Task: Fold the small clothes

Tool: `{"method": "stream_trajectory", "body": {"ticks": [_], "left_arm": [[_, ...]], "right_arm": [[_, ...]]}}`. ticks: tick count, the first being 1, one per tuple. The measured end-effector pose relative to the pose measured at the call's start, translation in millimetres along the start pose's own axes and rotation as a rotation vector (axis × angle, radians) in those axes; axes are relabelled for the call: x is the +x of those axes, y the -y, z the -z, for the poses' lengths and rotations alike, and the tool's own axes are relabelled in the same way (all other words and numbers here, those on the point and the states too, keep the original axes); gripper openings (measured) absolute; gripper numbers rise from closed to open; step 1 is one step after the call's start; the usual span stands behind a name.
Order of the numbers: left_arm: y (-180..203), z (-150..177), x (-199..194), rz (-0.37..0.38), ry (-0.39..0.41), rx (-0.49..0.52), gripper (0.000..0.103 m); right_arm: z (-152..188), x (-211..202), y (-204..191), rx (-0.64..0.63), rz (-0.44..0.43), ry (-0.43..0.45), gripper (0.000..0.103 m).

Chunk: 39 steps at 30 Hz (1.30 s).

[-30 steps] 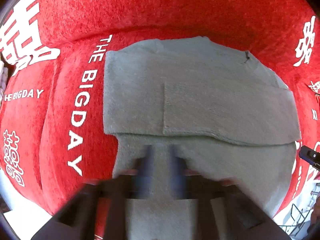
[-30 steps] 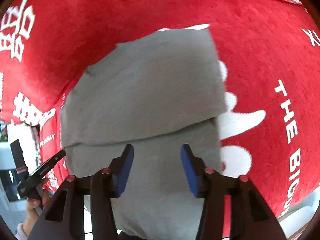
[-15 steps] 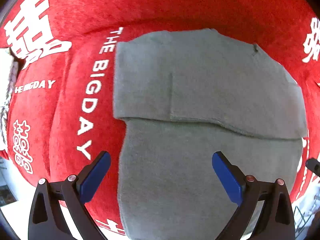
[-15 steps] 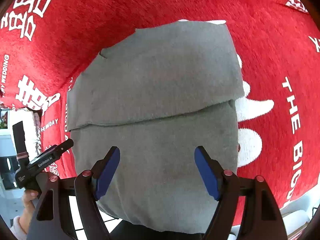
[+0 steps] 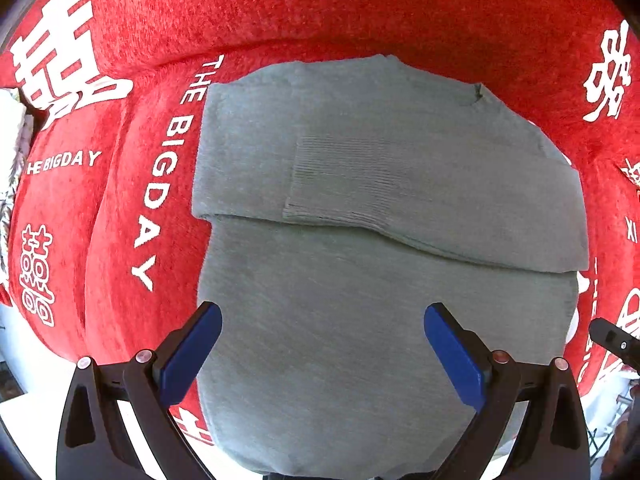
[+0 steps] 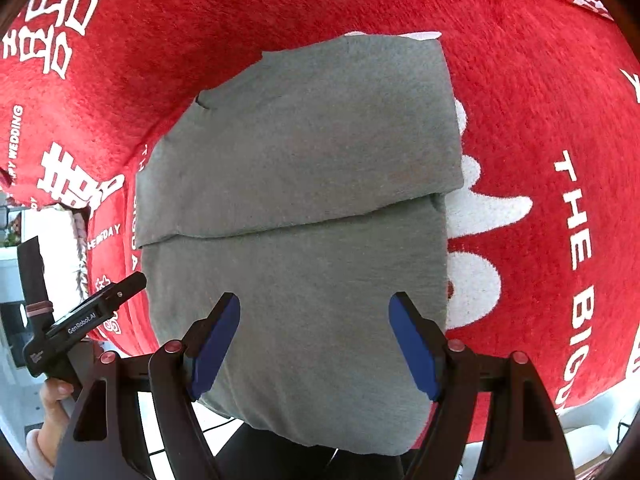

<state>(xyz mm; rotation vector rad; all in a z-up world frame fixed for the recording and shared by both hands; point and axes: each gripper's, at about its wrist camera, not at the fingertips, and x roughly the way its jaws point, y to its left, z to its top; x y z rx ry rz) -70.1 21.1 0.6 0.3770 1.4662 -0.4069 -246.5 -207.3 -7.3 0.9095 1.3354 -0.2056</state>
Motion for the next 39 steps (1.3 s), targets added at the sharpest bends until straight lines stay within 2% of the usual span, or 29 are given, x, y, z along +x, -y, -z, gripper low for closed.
{"method": "stream_trajectory", "body": {"ticks": [8, 16, 30, 39], "left_arm": [[7, 16, -1, -0.011, -0.002, -0.035, 0.102], [3, 37, 6, -0.012, -0.031, -0.056, 0.102], [-26, 77, 12, 0.028, -0.036, -0.014, 0.102], [-57, 109, 11, 0.038, -0.056, -0.004, 0.102]], "right_arm": [[0, 8, 14, -0.006, -0.027, -0.047, 0.08], [12, 23, 8, -0.032, -0.038, -0.09, 0.08], [59, 43, -28, -0.051, -0.036, -0.104, 0.08], [90, 40, -45, -0.07, -0.051, -0.08, 0.08]]}}
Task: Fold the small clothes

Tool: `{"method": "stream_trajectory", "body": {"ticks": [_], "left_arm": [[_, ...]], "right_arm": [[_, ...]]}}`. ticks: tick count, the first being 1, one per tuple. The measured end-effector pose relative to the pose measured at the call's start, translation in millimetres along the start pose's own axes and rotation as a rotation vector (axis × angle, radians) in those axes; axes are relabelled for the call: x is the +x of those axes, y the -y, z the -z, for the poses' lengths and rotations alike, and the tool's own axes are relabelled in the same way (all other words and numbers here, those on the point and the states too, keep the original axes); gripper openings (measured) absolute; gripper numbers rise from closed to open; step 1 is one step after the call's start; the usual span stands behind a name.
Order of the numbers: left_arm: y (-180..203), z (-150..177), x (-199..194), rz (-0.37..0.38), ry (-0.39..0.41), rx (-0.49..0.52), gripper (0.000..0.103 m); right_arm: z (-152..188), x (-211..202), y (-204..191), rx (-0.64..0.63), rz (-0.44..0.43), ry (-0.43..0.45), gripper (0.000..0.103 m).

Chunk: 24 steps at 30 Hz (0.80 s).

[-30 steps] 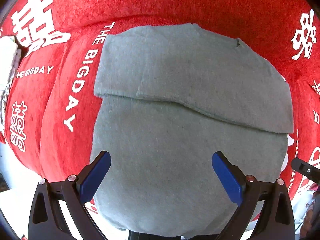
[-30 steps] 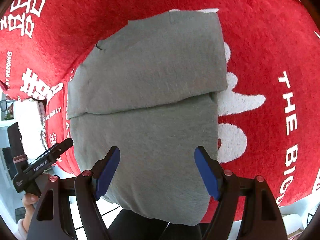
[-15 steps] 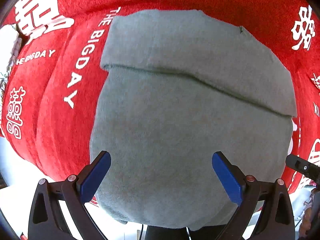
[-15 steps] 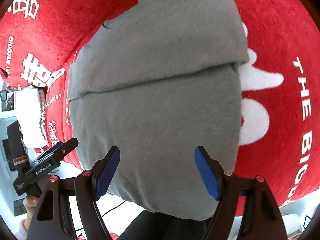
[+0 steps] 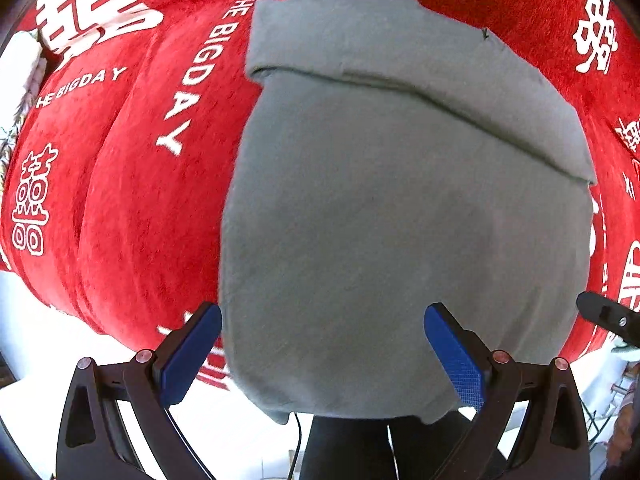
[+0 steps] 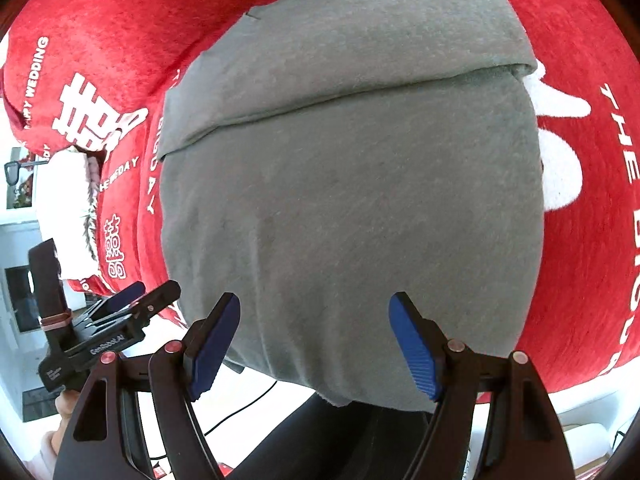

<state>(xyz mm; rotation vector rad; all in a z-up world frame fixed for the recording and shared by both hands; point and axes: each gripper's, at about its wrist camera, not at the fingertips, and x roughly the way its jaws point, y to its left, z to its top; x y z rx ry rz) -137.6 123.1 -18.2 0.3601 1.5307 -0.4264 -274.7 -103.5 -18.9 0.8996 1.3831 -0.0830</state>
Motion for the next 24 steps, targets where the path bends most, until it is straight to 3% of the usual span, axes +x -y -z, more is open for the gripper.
{"method": "stream_trajectory", "body": {"ticks": [5, 10, 20, 24], "left_arm": [[-18, 23, 7, 0.012, -0.007, 0.019, 0.102], [-41, 52, 32, -0.005, -0.078, -0.001, 0.102], [-44, 98, 92, 0.095, -0.215, 0.021, 0.102], [-38, 104, 106, 0.119, -0.228, 0.026, 0.102]], "right_arm": [[20, 2, 12, 0.024, 0.011, -0.005, 0.08], [44, 13, 34, 0.059, 0.014, -0.028, 0.08], [104, 58, 92, 0.146, 0.01, -0.162, 0.08], [114, 81, 113, 0.173, 0.003, -0.192, 0.08]]}}
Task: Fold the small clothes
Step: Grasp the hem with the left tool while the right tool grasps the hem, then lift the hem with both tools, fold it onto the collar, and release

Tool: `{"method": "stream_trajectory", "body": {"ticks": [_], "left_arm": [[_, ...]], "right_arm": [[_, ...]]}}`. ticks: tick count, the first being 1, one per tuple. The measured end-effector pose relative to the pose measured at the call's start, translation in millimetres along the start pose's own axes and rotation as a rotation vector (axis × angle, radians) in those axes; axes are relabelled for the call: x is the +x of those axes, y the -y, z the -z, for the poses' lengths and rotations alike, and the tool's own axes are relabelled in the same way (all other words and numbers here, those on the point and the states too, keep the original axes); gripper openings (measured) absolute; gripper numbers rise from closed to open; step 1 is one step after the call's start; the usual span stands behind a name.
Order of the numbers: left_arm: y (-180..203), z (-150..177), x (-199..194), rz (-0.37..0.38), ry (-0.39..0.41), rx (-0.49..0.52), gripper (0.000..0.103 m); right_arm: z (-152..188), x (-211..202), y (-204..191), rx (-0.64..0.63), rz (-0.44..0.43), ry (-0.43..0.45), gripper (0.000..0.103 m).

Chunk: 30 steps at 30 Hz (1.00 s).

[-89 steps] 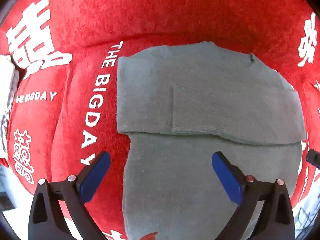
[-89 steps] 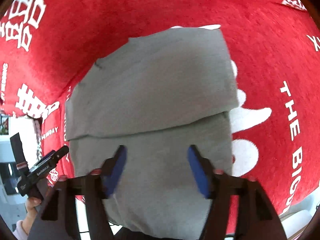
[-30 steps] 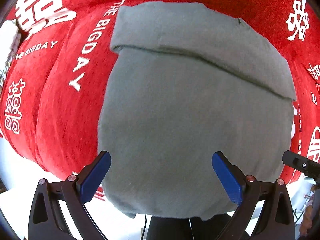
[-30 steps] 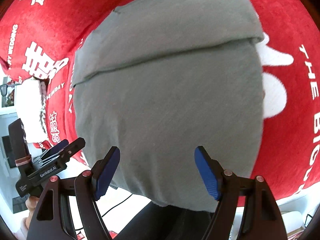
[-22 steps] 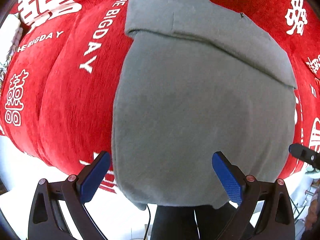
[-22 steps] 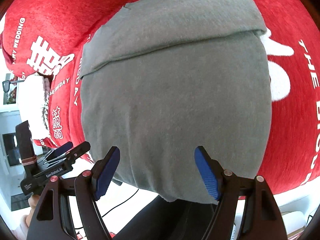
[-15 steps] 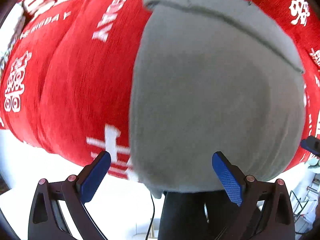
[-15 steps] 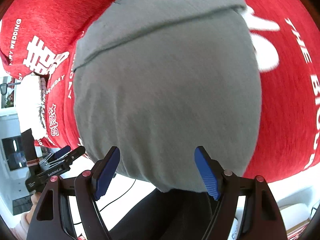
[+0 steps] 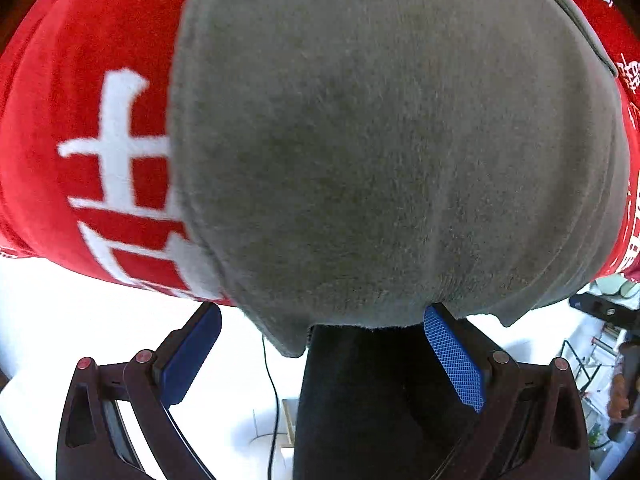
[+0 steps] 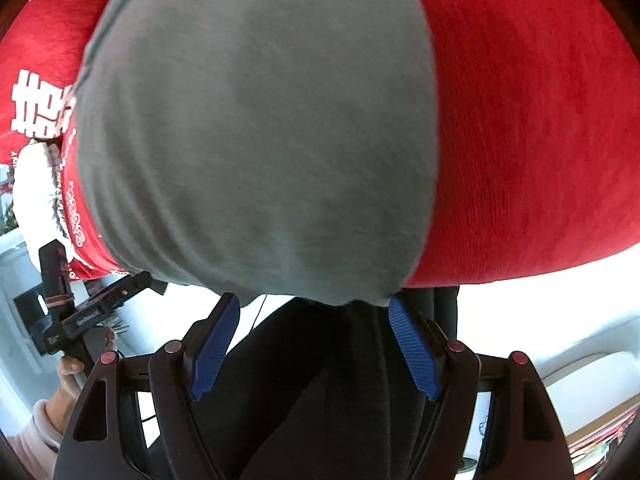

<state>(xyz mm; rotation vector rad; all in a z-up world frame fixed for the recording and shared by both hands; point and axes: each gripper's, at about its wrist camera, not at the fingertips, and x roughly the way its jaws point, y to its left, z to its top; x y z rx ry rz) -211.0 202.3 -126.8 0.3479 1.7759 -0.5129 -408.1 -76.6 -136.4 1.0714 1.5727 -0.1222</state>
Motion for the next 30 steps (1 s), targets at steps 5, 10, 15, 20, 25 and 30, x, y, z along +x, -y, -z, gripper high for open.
{"method": "stream_trajectory", "body": {"ticks": [5, 10, 15, 20, 25, 30], "left_arm": [[1, -5, 4, 0.005, 0.032, -0.01, 0.098], [2, 5, 0, 0.111, 0.009, 0.012, 0.026], [7, 1, -38, 0.225, 0.038, 0.06, 0.011], [9, -36, -110, 0.294, 0.201, 0.076, 0.011], [14, -107, -137, 0.216, 0.328, 0.058, 0.011], [25, -146, -129, 0.124, 0.352, 0.049, 0.011]], "right_arm": [[-1, 10, 11, 0.017, -0.049, 0.028, 0.081], [12, -3, 23, 0.086, -0.172, 0.04, 0.011], [13, -46, -5, 0.025, -0.312, 0.09, 0.011], [-15, -102, -47, -0.06, -0.417, 0.206, 0.011], [-84, -125, -61, -0.062, -0.413, 0.289, 0.011], [-139, -115, -52, 0.031, -0.345, 0.295, 0.011]]}}
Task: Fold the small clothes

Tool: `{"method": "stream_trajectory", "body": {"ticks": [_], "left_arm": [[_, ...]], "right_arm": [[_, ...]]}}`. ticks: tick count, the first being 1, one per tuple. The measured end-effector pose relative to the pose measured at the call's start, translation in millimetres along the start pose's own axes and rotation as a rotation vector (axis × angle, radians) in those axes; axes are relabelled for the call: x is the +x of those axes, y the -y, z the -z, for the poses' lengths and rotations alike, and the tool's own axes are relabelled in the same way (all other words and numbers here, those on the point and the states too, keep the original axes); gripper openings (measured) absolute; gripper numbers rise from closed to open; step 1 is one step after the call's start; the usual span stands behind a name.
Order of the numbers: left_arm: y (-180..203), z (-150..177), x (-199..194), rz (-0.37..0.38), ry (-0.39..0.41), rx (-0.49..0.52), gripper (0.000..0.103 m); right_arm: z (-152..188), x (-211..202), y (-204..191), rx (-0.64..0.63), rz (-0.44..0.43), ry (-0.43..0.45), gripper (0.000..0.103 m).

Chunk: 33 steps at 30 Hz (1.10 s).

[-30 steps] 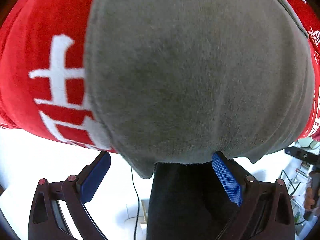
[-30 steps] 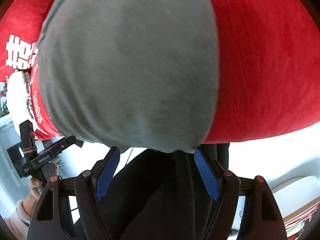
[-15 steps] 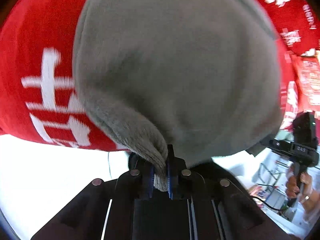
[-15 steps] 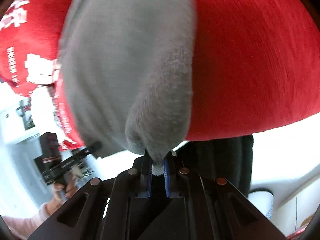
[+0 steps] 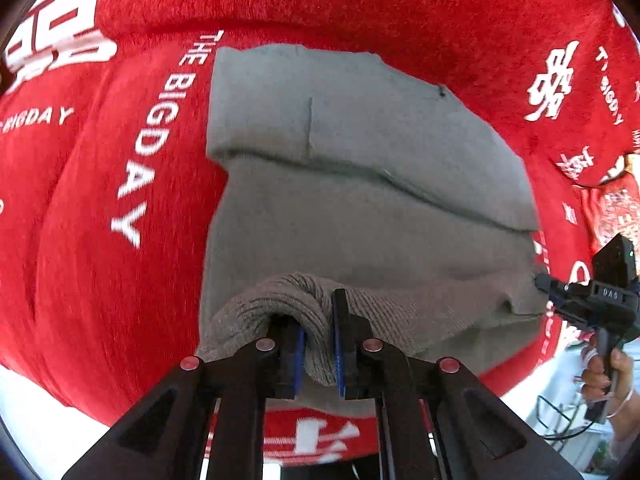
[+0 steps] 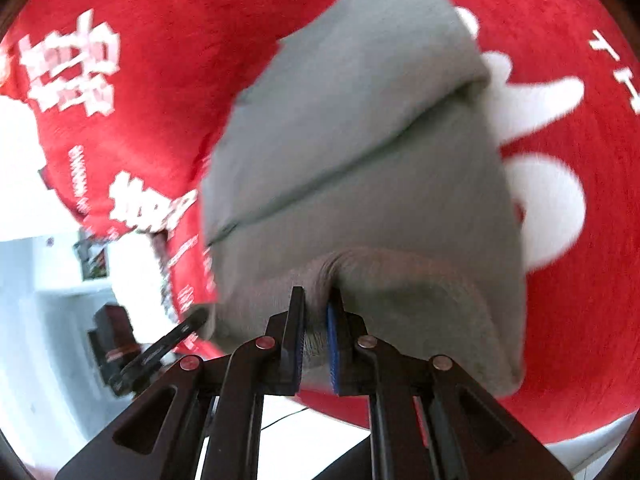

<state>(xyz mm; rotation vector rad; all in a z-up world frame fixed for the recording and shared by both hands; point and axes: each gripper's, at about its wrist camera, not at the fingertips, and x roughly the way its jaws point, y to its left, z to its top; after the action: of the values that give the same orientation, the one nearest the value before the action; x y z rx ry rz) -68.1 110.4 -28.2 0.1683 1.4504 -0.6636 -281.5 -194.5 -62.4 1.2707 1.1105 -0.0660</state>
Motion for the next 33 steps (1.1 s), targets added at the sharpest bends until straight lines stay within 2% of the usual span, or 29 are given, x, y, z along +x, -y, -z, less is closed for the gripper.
{"method": "stream_trajectory", "body": {"ticks": [2, 4, 5, 7, 9, 11, 14, 15, 16, 18, 20, 24, 27, 29, 31, 32, 33], "left_arm": [[6, -8, 3, -0.032, -0.018, 0.025, 0.012], [10, 2, 9, -0.063, -0.03, 0.039, 0.012], [13, 3, 11, -0.078, -0.038, 0.045, 0.015], [16, -2, 13, -0.1, -0.05, 0.054, 0.035], [16, -2, 10, -0.141, -0.032, 0.064, 0.083], [16, -5, 1, -0.205, 0.019, 0.075, 0.098], [13, -14, -11, -0.214, 0.053, 0.07, 0.098], [11, -17, -14, -0.213, 0.059, 0.063, 0.098], [8, -19, -17, -0.216, 0.06, 0.06, 0.098], [3, -22, -20, -0.232, 0.055, 0.065, 0.098], [4, -22, -19, -0.249, 0.035, 0.09, 0.098], [13, -14, -7, -0.207, -0.047, 0.147, 0.098], [17, -19, 15, -0.197, -0.088, 0.153, 0.098], [16, -28, 32, -0.204, -0.106, 0.136, 0.098], [13, -37, 45, -0.239, -0.11, 0.119, 0.089], [11, -40, 50, -0.258, -0.119, 0.112, 0.073], [7, -43, 57, -0.263, -0.143, 0.089, 0.066]], "right_arm": [[-8, 2, 4, 0.013, 0.006, -0.002, 0.011], [-14, 1, 4, 0.018, 0.01, -0.006, 0.013], [-17, 2, 4, 0.022, 0.013, -0.009, 0.014], [-21, 0, 8, 0.036, 0.01, -0.013, 0.014], [-25, -4, 11, 0.047, 0.006, -0.013, 0.014], [-29, -7, 11, 0.056, 0.003, -0.008, 0.014], [-37, -18, 12, 0.081, -0.033, 0.027, 0.015], [-39, -20, 10, 0.093, -0.039, 0.036, 0.023], [-41, -24, 10, 0.103, -0.038, 0.05, 0.043], [-43, -32, 3, 0.068, 0.009, 0.061, 0.069], [-40, -35, -10, -0.021, 0.091, 0.047, 0.069], [-27, -29, -32, -0.223, 0.287, 0.019, 0.069], [-26, -16, -39, -0.306, 0.362, -0.008, 0.069], [-29, -9, -38, -0.311, 0.369, -0.024, 0.069], [-35, -1, -38, -0.309, 0.362, -0.03, 0.069], [-38, 4, -38, -0.313, 0.361, -0.035, 0.069], [-40, 7, -38, -0.315, 0.364, -0.039, 0.069]]}}
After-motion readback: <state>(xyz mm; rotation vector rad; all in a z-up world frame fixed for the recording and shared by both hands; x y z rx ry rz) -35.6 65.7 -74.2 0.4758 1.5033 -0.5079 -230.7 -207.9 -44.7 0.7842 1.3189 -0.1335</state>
